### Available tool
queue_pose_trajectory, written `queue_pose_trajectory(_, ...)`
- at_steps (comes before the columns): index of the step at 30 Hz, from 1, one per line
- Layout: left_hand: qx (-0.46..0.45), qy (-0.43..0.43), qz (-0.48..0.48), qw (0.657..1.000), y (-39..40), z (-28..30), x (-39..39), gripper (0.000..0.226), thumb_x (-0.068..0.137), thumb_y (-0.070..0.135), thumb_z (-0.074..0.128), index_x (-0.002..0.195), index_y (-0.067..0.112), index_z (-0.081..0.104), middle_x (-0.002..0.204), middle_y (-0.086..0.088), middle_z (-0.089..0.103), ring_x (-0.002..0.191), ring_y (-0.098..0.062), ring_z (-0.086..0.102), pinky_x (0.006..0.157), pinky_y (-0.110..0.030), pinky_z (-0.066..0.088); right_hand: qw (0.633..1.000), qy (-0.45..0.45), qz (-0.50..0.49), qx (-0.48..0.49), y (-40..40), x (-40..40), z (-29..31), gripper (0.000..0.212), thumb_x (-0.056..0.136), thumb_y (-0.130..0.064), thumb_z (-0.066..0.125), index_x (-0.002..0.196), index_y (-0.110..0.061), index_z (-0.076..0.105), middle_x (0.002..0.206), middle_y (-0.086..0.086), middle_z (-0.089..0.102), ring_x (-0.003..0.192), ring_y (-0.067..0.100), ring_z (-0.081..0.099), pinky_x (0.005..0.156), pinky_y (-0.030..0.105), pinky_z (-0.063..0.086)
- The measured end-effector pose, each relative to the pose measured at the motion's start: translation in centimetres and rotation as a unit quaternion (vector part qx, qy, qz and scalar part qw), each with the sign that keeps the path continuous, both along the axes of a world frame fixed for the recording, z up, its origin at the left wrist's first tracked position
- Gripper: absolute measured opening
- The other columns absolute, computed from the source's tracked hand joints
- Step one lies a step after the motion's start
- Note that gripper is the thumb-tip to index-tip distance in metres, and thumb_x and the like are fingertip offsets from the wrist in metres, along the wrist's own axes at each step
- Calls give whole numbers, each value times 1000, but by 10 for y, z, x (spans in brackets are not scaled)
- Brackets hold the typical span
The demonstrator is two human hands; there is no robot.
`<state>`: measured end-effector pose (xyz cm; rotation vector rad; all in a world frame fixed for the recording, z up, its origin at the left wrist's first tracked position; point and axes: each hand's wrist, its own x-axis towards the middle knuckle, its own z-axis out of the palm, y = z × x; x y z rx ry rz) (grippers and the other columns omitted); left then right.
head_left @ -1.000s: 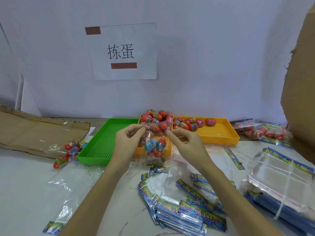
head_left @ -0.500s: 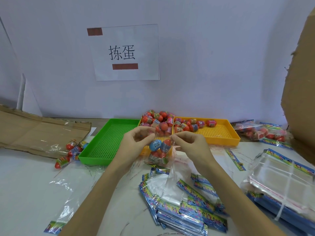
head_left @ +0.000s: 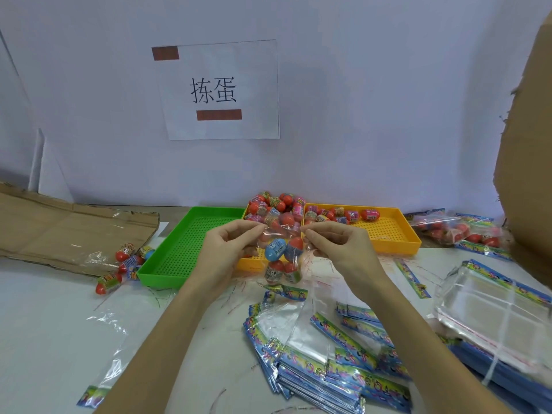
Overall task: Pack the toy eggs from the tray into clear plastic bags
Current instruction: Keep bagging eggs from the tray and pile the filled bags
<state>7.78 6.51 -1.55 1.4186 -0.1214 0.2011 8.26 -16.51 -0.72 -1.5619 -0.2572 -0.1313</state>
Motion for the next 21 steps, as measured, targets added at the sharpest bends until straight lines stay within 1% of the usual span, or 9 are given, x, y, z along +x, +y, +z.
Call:
queue_pose_trajectory(2,14,-11,2,1000,3,-1,1,26,80,24,82,100,7,83,98,-20,79,80,-16,73,68,-23,59,1000,-6,15,3,-2,0,1,13,92,-8,75,103,-10,81,92,4,80,82,15,73,74,21,58)
queue_pose_trajectory(5,29,-24,5,999,8,-2,1,21,80,23,82,99,15,85,98,-15,80,81,-15,74,69,-22,60,999,-13,48,-15,-5,-1,2,15,92,-6,75,105,-11,81,98,3,80,92,18,75,81,24,60)
queue_pose_trajectory(8,41,-24,-1,999,12,-4,2,25,79,22,84,104,15,85,100,-14,81,80,-16,75,70,-23,61,998,-13,62,-22,-5,-1,2,18,91,-5,76,106,-14,81,98,4,80,95,21,75,82,24,59)
queue_pose_trajectory(10,49,-20,-7,999,14,-5,3,29,78,23,85,106,15,84,102,-14,81,82,-18,75,72,-24,61,997,-19,69,-23,-6,-1,0,16,92,-5,75,102,-15,82,98,4,80,95,21,76,82,24,59)
queue_pose_trajectory(13,57,-19,-24,998,16,-4,1,32,75,29,87,104,17,85,102,-14,81,87,-23,77,73,-26,62,997,-19,70,-27,-10,0,-1,15,93,-6,73,100,-16,83,98,4,80,96,21,76,84,23,59)
queue_pose_trajectory(14,63,-21,-30,997,17,-3,1,30,75,28,88,103,17,85,101,-14,81,88,-23,77,74,-25,62,997,-19,69,-30,-11,0,-2,15,94,-5,73,99,-15,83,98,4,80,97,21,76,84,23,59)
queue_pose_trajectory(17,83,-23,-32,996,18,-4,3,18,83,11,85,100,16,86,101,-12,81,89,-22,78,75,-24,62,996,-25,66,-50,-14,1,-2,18,95,-2,70,97,-15,83,96,3,80,95,17,75,82,20,58)
queue_pose_trajectory(19,94,-21,-26,995,19,-5,4,20,86,2,80,97,17,86,101,-10,81,91,-22,79,75,-24,62,996,-29,62,-64,-14,1,-2,21,94,0,69,95,-16,83,95,2,80,95,16,75,83,21,58)
queue_pose_trajectory(21,108,-25,-19,994,18,-5,3,25,88,-3,76,95,19,86,100,-7,82,91,-19,79,75,-23,61,995,-33,55,-77,-13,2,-1,22,93,1,70,94,-16,84,94,1,80,96,17,75,86,23,59)
